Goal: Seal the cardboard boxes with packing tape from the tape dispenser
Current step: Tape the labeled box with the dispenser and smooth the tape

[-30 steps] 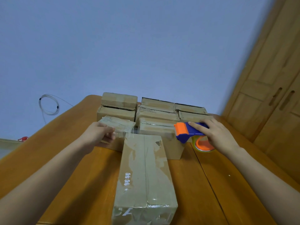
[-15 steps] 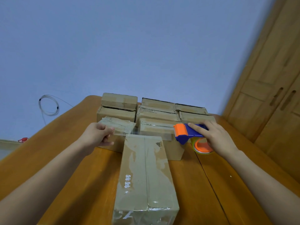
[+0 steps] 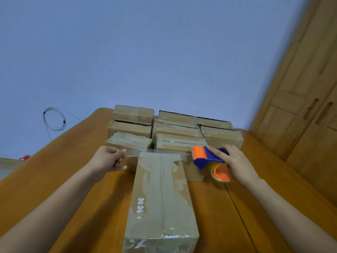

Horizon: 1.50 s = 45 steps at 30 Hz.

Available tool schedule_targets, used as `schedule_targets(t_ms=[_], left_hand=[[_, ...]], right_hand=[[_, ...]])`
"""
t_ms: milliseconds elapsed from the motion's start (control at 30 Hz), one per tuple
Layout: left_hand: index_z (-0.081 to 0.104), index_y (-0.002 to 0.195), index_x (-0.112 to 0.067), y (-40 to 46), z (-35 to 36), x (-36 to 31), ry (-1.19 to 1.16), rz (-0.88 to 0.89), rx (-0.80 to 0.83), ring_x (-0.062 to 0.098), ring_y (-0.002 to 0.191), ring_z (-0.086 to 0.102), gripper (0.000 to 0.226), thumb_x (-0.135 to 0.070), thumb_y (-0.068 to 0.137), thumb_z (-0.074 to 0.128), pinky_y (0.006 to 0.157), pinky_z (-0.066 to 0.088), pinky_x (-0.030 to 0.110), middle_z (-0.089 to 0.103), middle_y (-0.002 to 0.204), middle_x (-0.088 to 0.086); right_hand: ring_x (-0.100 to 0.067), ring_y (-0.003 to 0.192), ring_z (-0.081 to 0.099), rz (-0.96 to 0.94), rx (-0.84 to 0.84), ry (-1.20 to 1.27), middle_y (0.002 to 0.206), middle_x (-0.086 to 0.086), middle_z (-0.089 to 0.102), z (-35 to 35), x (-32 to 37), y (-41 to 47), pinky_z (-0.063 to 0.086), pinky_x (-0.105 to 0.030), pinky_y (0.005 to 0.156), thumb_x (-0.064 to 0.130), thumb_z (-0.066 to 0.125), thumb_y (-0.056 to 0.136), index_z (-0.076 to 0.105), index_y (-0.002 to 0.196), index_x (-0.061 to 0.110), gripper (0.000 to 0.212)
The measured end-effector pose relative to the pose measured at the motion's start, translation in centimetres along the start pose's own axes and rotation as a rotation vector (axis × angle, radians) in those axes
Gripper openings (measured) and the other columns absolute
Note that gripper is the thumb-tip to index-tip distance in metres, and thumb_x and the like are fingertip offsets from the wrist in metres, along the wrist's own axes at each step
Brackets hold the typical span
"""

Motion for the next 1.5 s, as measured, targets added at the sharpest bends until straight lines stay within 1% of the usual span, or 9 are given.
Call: schedule_targets(t_ms=[233, 467, 600, 733, 900, 1000, 1133, 1300, 1500], left_hand=[[0.061, 0.082, 0.004, -0.2, 1.6, 3.2, -0.194, -0.076, 0.036, 0.013, 0.054, 0.042, 0.022, -0.012, 0.095, 0.054, 0.059, 0.059, 0.027, 0.042, 0.061, 0.006], [0.056, 0.069, -0.003, -0.5, 3.9, 5.7, -0.311, -0.127, 0.016, 0.017, 0.056, 0.045, 0.033, -0.02, 0.097, 0.053, 0.047, 0.049, 0.021, 0.046, 0.064, 0.009], [0.061, 0.083, 0.014, -0.7, 4.1, 5.9, -0.286, -0.078, -0.108, 0.023, 0.057, 0.05, 0.04, -0.023, 0.096, 0.056, 0.054, 0.046, 0.028, 0.055, 0.074, 0.02], [0.069, 0.08, 0.012, -1.6, 3.8, 4.8, -0.191, 0.016, -0.271, 0.021, 0.055, 0.056, 0.029, -0.012, 0.094, 0.059, 0.049, 0.048, 0.022, 0.064, 0.063, 0.015], [0.071, 0.1, -0.004, -0.9, 4.4, 5.6, -0.197, -0.092, -0.143, 0.027, 0.069, 0.058, 0.022, -0.022, 0.093, 0.062, 0.058, 0.05, 0.032, 0.066, 0.082, 0.027], [0.066, 0.103, 0.009, -0.8, 5.3, 6.8, -0.089, -0.15, -0.045, 0.028, 0.07, 0.057, 0.052, -0.041, 0.091, 0.058, 0.059, 0.047, 0.031, 0.066, 0.081, 0.022], [0.057, 0.108, -0.007, -1.4, 4.2, 6.9, 0.051, -0.075, -0.168, 0.019, 0.068, 0.064, 0.036, -0.039, 0.093, 0.059, 0.052, 0.048, 0.022, 0.07, 0.084, 0.014], [0.062, 0.075, -0.006, -3.0, 1.7, 4.1, 0.16, 0.089, -0.383, 0.021, 0.058, 0.058, 0.027, -0.021, 0.096, 0.058, 0.065, 0.052, 0.04, 0.064, 0.064, 0.008], [0.07, 0.085, -0.012, -6.3, 3.2, -4.3, 0.202, 0.399, -0.338, 0.017, 0.08, 0.065, 0.027, -0.018, 0.099, 0.049, 0.073, 0.051, 0.035, 0.071, 0.081, 0.001]], right_hand=[[-0.029, 0.098, 0.057, 0.173, 0.022, 0.159, 0.112, -0.01, 0.058, 3.4, 0.9, -3.1, 0.051, -0.038, 0.075, -0.019, 0.075, 0.051, 0.037, 0.143, 0.027, 0.11], [-0.026, 0.095, 0.056, 0.346, -0.046, 0.27, 0.109, -0.012, 0.059, 5.6, 3.5, -4.9, 0.053, -0.035, 0.066, -0.014, 0.079, 0.06, 0.038, 0.141, 0.026, 0.099], [-0.025, 0.101, 0.05, 0.433, -0.084, 0.27, 0.111, -0.014, 0.059, 5.7, 3.4, -5.9, 0.054, -0.038, 0.065, -0.016, 0.079, 0.058, 0.04, 0.139, 0.025, 0.098], [-0.024, 0.103, 0.046, 0.493, -0.126, 0.247, 0.111, -0.016, 0.059, 5.9, 3.3, -6.3, 0.057, -0.041, 0.063, -0.021, 0.078, 0.052, 0.041, 0.138, 0.026, 0.104], [-0.025, 0.104, 0.044, 0.532, -0.146, 0.208, 0.111, -0.016, 0.06, 6.3, 3.4, -6.4, 0.056, -0.044, 0.067, -0.024, 0.075, 0.05, 0.05, 0.136, 0.024, 0.101], [-0.032, 0.103, 0.05, 0.547, -0.138, 0.198, 0.111, -0.017, 0.061, 6.2, 3.4, -6.3, 0.052, -0.046, 0.071, -0.024, 0.072, 0.054, 0.056, 0.133, 0.02, 0.092], [-0.037, 0.1, 0.055, 0.538, -0.134, 0.2, 0.11, -0.018, 0.061, 5.9, 3.6, -6.3, 0.051, -0.047, 0.071, -0.024, 0.07, 0.057, 0.057, 0.133, 0.018, 0.088], [-0.038, 0.1, 0.057, 0.541, -0.12, 0.205, 0.111, -0.018, 0.061, 5.9, 3.6, -6.2, 0.052, -0.046, 0.071, -0.02, 0.075, 0.059, 0.054, 0.135, 0.019, 0.088], [-0.039, 0.099, 0.058, 0.554, -0.103, 0.225, 0.111, -0.019, 0.061, 5.6, 3.8, -6.2, 0.052, -0.047, 0.072, -0.019, 0.074, 0.061, 0.053, 0.136, 0.02, 0.087]])
Point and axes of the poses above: each hand's wrist, its own y-axis towards the middle knuckle, its own z-axis out of the palm, x = y × z, the point moved 10 cm from there along y, towards the middle knuckle
